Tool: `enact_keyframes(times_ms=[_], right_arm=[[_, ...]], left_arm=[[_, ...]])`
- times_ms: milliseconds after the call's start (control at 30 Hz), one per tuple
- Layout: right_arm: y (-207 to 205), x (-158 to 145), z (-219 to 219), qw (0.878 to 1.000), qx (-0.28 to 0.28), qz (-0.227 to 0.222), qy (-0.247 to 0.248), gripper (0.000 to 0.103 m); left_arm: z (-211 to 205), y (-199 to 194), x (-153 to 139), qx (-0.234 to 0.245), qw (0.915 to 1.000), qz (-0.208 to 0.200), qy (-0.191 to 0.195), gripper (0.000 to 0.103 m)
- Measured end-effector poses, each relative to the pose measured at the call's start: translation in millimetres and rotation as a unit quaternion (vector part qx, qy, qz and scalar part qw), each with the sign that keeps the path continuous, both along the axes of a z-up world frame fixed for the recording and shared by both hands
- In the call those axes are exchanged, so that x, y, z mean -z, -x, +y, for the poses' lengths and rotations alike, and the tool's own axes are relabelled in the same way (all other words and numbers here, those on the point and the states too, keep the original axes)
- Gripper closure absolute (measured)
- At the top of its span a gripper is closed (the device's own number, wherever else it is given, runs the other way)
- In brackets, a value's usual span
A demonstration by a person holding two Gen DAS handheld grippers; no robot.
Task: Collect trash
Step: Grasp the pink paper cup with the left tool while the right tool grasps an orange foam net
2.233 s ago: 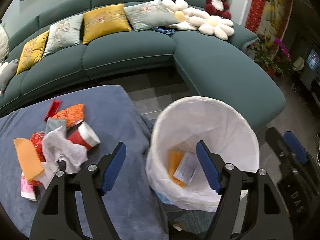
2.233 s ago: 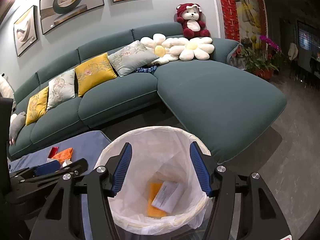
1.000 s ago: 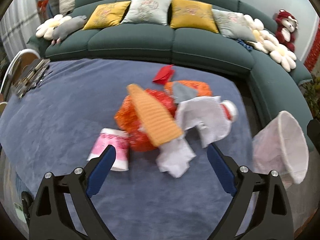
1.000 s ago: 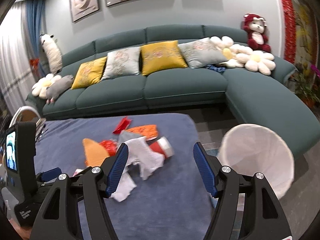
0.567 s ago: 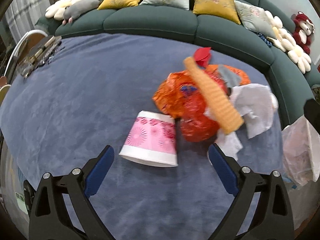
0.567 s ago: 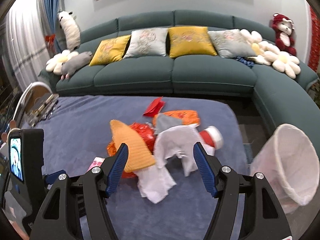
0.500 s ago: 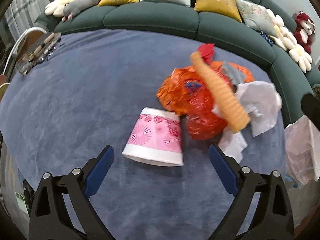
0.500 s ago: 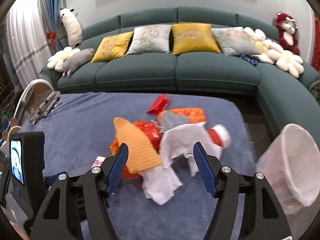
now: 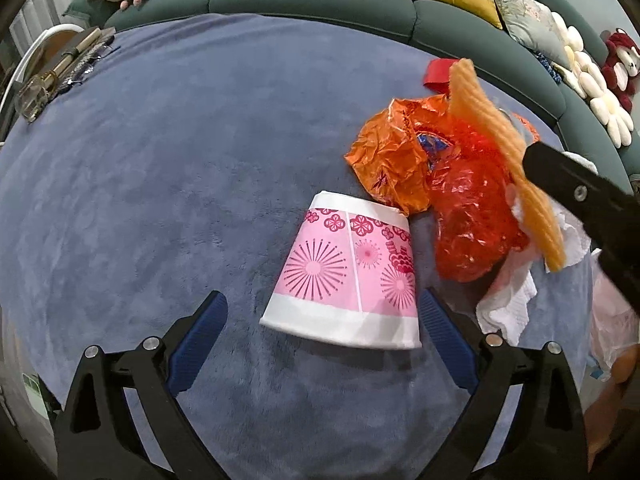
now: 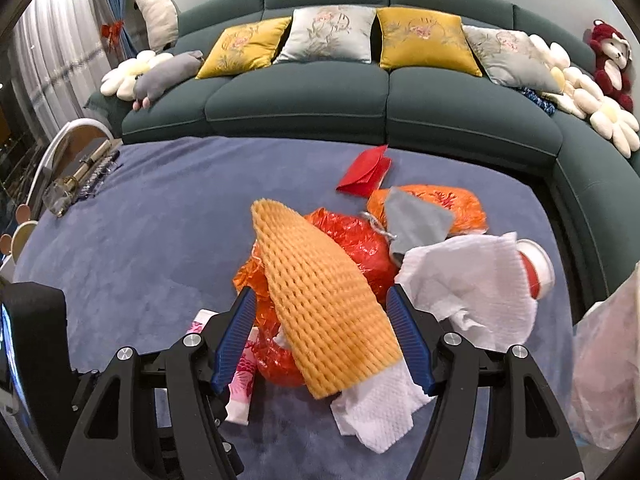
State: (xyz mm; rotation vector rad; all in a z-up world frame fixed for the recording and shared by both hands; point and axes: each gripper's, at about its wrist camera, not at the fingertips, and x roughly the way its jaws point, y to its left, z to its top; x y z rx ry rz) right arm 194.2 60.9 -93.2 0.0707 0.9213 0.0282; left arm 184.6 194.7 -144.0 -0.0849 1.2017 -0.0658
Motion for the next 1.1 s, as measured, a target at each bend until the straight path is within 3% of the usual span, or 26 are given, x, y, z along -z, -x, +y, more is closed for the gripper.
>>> enact_keyframes(times_ms=[133, 233, 367, 400, 467, 567, 1033, 1100], right_arm=[[-4, 10, -3, 1.0, 0.006, 0.012, 0.0, 0.039], [-1, 13, -10, 1.0, 0.013, 0.013, -0.008, 0.048], [6, 11, -21, 0.999, 0.022, 0.01, -0.023, 0.067], [8, 10, -24, 0.999, 0.022, 0.008, -0.028, 0.072], [11, 7, -28, 0.999, 0.024, 0.007, -0.03, 0.086], [16, 2, -36, 0.999, 0.028, 0.003, -0.039, 0.094], [46, -37, -66, 0.997, 0.041, -0.032, -0.063, 0.099], [47, -34, -65, 0.997, 0.034, -0.024, -0.062, 0.084]], left_arm=[[-3, -8, 10, -0.005, 0.9999, 0.011, 0.005, 0.011], [-6, -13, 19, -0.006, 0.9996, 0.023, 0.018, 0.011], [-10, -18, 31, -0.003, 0.999, 0.039, 0.02, 0.012], [-11, -17, 32, -0.005, 0.999, 0.039, 0.021, 0.017], [-13, -15, 31, -0.003, 0.9993, 0.034, 0.013, 0.017], [-15, -10, 28, 0.001, 0.9996, 0.028, 0.008, 0.02], [-26, 28, -26, -0.001, 0.9996, -0.018, 0.021, 0.021], [-28, 32, -33, -0.002, 0.9996, -0.021, 0.02, 0.021]])
